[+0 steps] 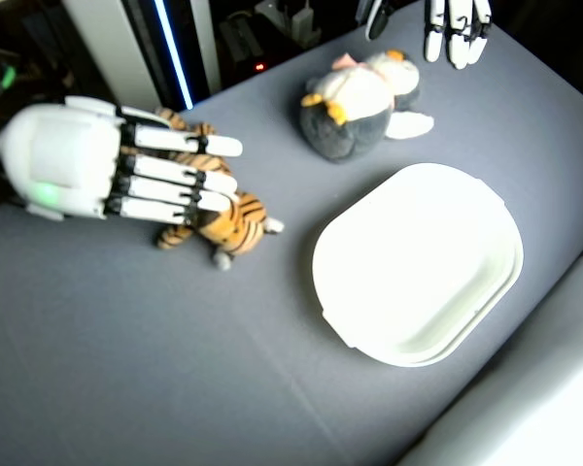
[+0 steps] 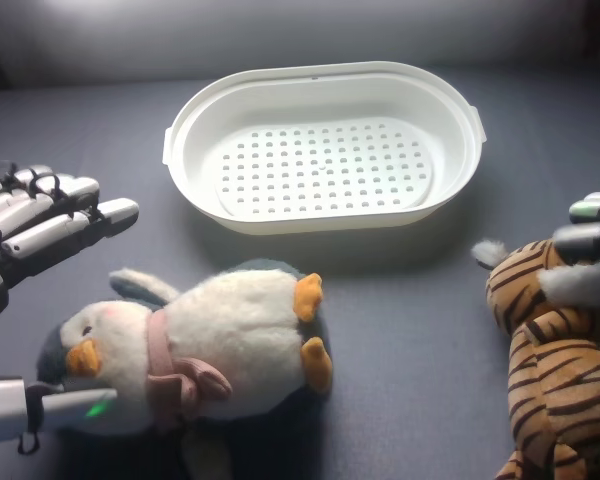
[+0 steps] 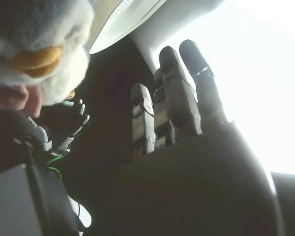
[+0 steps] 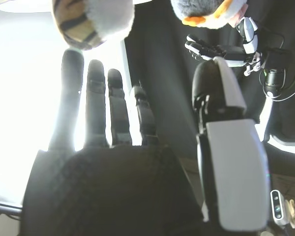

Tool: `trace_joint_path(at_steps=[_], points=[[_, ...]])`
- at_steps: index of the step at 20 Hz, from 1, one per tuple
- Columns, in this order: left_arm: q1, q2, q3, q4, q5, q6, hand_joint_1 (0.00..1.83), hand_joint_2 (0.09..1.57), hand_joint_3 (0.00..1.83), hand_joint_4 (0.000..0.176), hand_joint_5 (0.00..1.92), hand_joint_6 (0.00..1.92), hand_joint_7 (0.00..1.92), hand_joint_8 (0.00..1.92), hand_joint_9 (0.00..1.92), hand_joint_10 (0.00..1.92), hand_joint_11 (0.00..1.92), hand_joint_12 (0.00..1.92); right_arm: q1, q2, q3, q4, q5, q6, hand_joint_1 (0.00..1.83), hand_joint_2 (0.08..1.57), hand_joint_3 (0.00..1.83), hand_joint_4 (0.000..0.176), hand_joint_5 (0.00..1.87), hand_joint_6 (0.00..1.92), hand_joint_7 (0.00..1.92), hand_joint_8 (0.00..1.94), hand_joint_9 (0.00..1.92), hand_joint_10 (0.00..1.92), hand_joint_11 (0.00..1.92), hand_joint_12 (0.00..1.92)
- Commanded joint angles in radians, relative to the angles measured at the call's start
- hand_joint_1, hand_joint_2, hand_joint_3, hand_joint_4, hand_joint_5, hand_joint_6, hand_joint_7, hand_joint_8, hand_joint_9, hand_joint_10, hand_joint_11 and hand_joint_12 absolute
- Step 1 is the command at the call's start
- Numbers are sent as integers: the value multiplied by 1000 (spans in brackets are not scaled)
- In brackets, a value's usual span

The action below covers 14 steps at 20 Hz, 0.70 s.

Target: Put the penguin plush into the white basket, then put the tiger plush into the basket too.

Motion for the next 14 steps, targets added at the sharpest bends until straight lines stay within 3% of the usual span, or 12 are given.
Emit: trace_joint_path(at_steps=[1, 2, 4, 5, 6, 7, 11, 13, 14], points=[[-3, 2, 4, -4, -130, -5, 565, 951, 5, 137, 177, 3, 98, 1, 69, 8, 0, 169, 9, 3, 5, 28, 114, 11, 594, 1121, 4, 109, 498, 3, 295, 3, 267, 12, 111, 648], [-3, 2, 4, -4, -130, -5, 584, 951, 1, 129, 190, 1, 105, 0, 77, 4, 0, 200, 9, 3, 5, 28, 114, 11, 597, 1124, 3, 111, 496, 1, 289, 0, 262, 7, 109, 644], [-2, 3, 5, -6, -120, -5, 634, 937, 0, 135, 189, 0, 115, 1, 94, 4, 0, 243, 9, 3, 5, 30, 114, 11, 604, 1125, 2, 115, 497, 0, 300, 4, 278, 11, 125, 640], [-2, 4, 7, -2, -104, -5, 643, 901, 5, 144, 176, 0, 118, 0, 130, 2, 0, 343, 9, 3, 5, 30, 114, 11, 607, 1127, 3, 113, 496, 0, 304, 5, 280, 10, 126, 638], [-3, 9, 10, 8, -66, -5, 677, 866, 0, 165, 138, 0, 71, 0, 100, 0, 0, 369, 9, 3, 6, 30, 114, 12, 637, 1128, 2, 104, 501, 2, 311, 6, 289, 11, 133, 635], [-6, 12, 15, 17, -32, -5, 701, 834, 0, 174, 123, 0, 53, 0, 79, 0, 0, 360, 9, 3, 7, 30, 114, 12, 651, 1128, 1, 101, 501, 1, 317, 6, 296, 11, 132, 630], [-46, 9, 41, 62, 107, 10, 756, 722, 0, 176, 113, 3, 46, 1, 43, 0, 0, 472, 10, 1, 12, 30, 114, 12, 673, 1145, 0, 84, 514, 0, 325, 0, 292, 1, 152, 574], [-93, -4, 42, 71, 197, 88, 765, 701, 0, 176, 131, 3, 18, 1, 29, 1, 0, 529, 10, 1, 13, 30, 114, 12, 678, 1157, 2, 66, 529, 5, 347, 7, 312, 7, 169, 563], [-113, -15, 46, 66, 231, 117, 764, 700, 0, 176, 162, 14, 11, 0, 25, 0, 0, 533, 9, 1, 12, 30, 114, 12, 688, 1157, 2, 70, 532, 5, 347, 5, 306, 4, 156, 550]])
